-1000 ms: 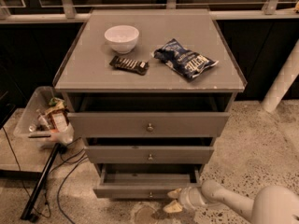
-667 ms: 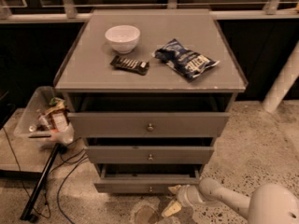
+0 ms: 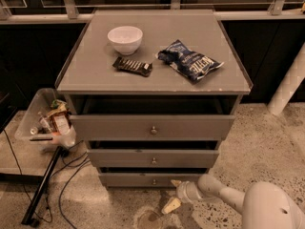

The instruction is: Close bottom drawer

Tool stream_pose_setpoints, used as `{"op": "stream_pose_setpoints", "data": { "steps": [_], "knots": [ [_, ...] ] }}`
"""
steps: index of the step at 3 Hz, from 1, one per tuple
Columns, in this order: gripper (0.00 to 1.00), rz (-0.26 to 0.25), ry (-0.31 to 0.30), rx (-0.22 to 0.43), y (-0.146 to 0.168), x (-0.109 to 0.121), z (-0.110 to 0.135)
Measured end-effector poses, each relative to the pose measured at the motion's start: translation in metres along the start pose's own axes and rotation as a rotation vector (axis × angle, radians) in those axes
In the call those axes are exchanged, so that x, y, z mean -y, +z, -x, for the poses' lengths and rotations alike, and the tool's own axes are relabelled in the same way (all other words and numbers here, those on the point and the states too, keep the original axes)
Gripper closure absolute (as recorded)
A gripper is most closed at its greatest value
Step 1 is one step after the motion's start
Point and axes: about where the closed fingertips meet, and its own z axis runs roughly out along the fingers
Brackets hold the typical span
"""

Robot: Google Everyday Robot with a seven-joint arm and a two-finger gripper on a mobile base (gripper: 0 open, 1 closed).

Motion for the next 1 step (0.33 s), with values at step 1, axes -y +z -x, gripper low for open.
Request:
{"op": "stream_pose_setpoints", "data": {
  "steps": [1],
  "knots": [
    [0.00,0.000,0.000,0.000,0.0000,0.0000,0.0000]
  ]
}}
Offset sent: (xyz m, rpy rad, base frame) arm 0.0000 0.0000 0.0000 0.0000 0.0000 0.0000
